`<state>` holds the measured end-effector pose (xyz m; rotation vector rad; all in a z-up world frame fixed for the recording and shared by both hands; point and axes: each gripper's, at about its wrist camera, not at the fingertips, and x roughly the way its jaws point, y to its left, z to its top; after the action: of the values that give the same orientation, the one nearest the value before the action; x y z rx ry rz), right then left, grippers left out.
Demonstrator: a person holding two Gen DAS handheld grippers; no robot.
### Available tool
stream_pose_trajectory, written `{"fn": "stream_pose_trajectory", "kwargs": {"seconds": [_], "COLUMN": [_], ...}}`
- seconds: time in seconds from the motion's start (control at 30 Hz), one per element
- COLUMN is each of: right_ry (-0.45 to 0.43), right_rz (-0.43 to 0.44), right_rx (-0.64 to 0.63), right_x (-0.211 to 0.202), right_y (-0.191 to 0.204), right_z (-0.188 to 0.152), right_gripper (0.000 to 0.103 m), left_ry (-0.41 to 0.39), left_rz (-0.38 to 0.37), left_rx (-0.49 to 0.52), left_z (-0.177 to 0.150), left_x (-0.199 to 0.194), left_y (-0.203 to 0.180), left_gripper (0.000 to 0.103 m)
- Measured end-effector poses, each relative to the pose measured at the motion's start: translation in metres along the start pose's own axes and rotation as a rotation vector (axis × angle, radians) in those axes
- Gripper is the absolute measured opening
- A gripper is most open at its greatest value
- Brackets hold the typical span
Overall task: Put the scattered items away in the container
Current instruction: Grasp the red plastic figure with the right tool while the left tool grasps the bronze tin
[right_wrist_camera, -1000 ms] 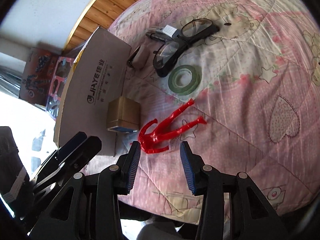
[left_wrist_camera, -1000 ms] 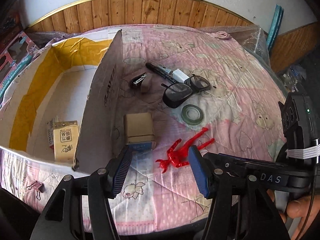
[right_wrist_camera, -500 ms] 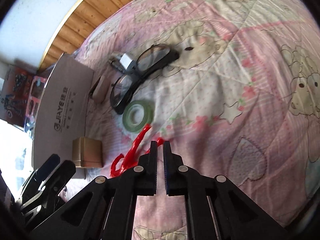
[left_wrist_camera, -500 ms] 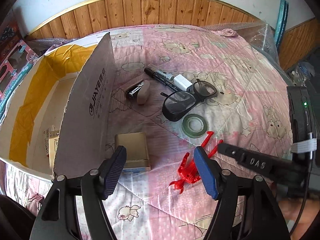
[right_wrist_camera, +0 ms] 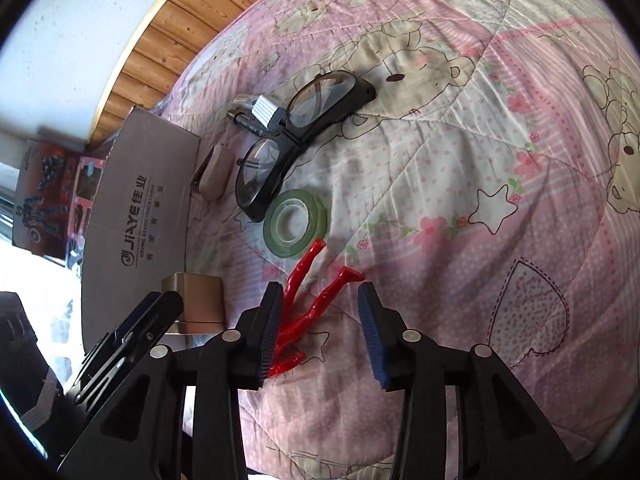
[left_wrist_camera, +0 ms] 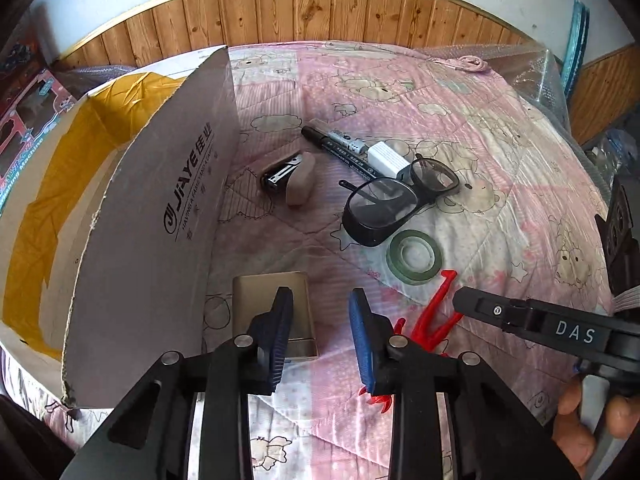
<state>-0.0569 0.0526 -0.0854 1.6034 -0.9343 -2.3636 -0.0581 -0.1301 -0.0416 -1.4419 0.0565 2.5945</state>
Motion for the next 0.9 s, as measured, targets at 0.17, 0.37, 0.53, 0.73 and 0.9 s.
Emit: {"fn": "stream_pose_trajectory", "kwargs": {"seconds": [0.17,0.37,0.53,0.73,0.9], "right_ry": [-0.001,-0.035,-0.043,-0.063,-0.054], "right_rz": [-0.086,-0.278,-0.219,-0.091,-0.151], "right_rx": [-0.105,-0.300,-0.199,-0.056,-0.080], "right_x": [0.020,0.029,0.008,-0.009,0.005], "right_y": [0.030,0.054,0.024,0.004,0.010], "right_z": [-0.012,-0.021,-0.012,-0.006,-0.006], "right_gripper": [0.055,0.035,0.013,0.022,0.042], "left_ry": [0.003,0.089,0.116,0.109,0.104], "left_rz": [0.012,0.032,-0.014,-0.011,-0.019], "left_rx": [-0.044,-0.110,-0.118,-0.116,-0.121], "left_z": [-0.003,-0.008,-0.013,-0.010,-0.009], "left_x": [-0.005,0.026,0.040,0.042,0.047], "left_y": [0.016,0.034,0.030,0.026,0.028], "left_gripper": [0.059,0.059,0.051,0.052,0.052]}}
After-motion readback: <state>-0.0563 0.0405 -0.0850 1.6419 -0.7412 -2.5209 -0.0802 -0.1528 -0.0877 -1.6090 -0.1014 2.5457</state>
